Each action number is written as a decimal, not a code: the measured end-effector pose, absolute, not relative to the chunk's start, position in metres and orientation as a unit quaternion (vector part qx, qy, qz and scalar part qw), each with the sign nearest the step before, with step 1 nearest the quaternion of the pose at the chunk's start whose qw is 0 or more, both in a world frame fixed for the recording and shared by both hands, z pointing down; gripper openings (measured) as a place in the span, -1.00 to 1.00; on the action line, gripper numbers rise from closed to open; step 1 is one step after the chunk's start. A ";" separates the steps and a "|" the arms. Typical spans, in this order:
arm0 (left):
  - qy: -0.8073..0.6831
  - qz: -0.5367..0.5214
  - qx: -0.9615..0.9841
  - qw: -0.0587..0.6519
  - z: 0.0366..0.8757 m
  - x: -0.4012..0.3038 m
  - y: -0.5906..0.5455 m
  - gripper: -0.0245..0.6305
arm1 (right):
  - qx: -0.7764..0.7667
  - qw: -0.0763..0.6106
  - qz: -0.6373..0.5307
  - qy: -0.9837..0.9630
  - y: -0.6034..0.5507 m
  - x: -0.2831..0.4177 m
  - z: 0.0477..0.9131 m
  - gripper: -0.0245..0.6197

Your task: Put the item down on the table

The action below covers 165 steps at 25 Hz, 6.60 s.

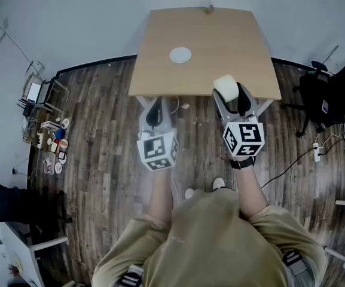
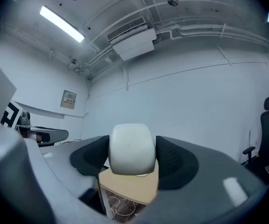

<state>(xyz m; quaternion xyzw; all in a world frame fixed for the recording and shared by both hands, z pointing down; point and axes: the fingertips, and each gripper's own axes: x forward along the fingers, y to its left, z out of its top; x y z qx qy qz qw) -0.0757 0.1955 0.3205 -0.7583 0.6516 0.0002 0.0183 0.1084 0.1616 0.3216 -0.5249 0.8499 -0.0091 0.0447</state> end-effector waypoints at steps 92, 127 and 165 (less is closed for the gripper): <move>0.643 -0.041 -0.755 -0.124 0.447 -0.171 -0.329 -0.92 | -0.422 -0.030 -0.082 0.902 -0.376 -0.069 0.433 0.06; 0.631 -0.155 -0.694 -0.311 0.670 -0.171 -0.399 -0.92 | -0.353 -0.279 -0.222 0.865 -0.446 -0.108 0.741 0.06; 0.620 -0.053 -0.771 -0.136 0.476 -0.150 -0.306 -0.92 | -0.478 -0.123 -0.081 0.866 -0.343 -0.025 0.504 -0.42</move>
